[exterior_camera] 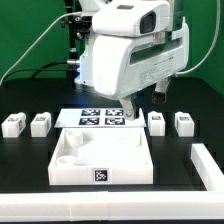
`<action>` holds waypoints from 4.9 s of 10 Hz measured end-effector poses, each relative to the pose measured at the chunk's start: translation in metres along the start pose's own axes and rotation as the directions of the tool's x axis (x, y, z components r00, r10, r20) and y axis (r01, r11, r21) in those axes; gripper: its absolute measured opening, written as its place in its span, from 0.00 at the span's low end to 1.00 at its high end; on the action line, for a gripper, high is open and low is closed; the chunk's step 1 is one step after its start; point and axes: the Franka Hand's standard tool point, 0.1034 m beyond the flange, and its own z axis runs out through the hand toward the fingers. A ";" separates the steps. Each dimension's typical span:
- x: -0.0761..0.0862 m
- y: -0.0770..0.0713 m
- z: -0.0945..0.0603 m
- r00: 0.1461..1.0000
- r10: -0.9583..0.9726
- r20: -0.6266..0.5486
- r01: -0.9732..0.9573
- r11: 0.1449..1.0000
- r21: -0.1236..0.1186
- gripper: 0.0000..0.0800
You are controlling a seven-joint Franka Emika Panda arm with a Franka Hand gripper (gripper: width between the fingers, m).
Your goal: Assemble one leg
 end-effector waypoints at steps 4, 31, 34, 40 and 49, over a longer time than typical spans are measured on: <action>0.000 0.000 0.000 1.000 -0.006 0.000 0.006 1.000 0.000 0.81; -0.123 -0.071 0.107 0.755 -0.656 -0.014 0.655 0.754 0.041 0.08; -0.123 -0.070 0.107 0.755 -0.655 -0.014 0.655 0.755 0.040 0.08; -0.090 -0.066 0.106 0.786 -0.618 -0.022 0.618 0.785 0.035 0.08; -0.022 -0.068 0.106 0.795 -0.605 -0.048 0.606 0.795 0.032 0.08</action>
Offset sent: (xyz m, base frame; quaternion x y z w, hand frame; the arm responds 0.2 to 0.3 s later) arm 0.0000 0.0000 0.0000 0.0000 0.0000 0.0000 1.0000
